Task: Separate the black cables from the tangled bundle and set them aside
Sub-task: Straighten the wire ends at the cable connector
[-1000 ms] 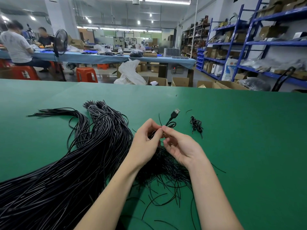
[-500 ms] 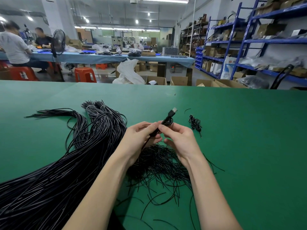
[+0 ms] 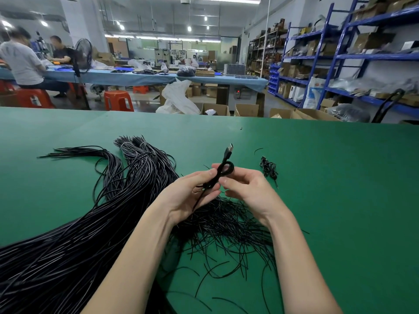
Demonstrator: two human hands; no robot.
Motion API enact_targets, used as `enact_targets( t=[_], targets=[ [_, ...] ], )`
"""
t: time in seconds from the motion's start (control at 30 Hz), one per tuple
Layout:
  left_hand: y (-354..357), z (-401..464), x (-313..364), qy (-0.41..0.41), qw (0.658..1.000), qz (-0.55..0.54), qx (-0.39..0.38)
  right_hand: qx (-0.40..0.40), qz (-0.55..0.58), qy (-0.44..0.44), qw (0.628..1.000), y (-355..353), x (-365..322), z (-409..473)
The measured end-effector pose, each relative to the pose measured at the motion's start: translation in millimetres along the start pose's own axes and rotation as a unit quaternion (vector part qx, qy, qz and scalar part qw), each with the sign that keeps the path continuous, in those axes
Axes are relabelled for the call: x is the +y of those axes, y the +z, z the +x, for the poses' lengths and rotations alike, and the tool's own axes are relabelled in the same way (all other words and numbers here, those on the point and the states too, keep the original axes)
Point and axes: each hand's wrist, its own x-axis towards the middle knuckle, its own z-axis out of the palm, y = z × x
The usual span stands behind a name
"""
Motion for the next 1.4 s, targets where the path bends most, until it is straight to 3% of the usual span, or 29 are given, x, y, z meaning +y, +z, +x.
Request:
enact_targets(
  t=[0.23,0.43,0.77,0.97,1.17,1.4],
  targets=[
    [-5,-6,4,-0.020,0.996,0.031,-0.085,-0.086,0.040,0.014,0.995,-17,5,-5],
    [-3,-5,4,0.010,0.997,0.009,-0.077,-0.094,0.075,0.038,0.992,-18,7,-4],
    [-1,-8,1,-0.032,0.995,0.020,-0.088,-0.155,-0.083,0.004,0.984,-29,-12,-13],
    [-4,-15,7,0.003,0.973,0.160,-0.165,-0.168,-0.054,0.052,0.983,-33,-12,-18],
    [3,-20,15,0.108,0.900,0.388,-0.165,-0.173,-0.005,0.119,0.978,-43,-8,-17],
    [9,-18,13,0.171,0.883,0.401,-0.172,-0.187,0.046,0.214,0.958,-48,1,-19]
  ],
)
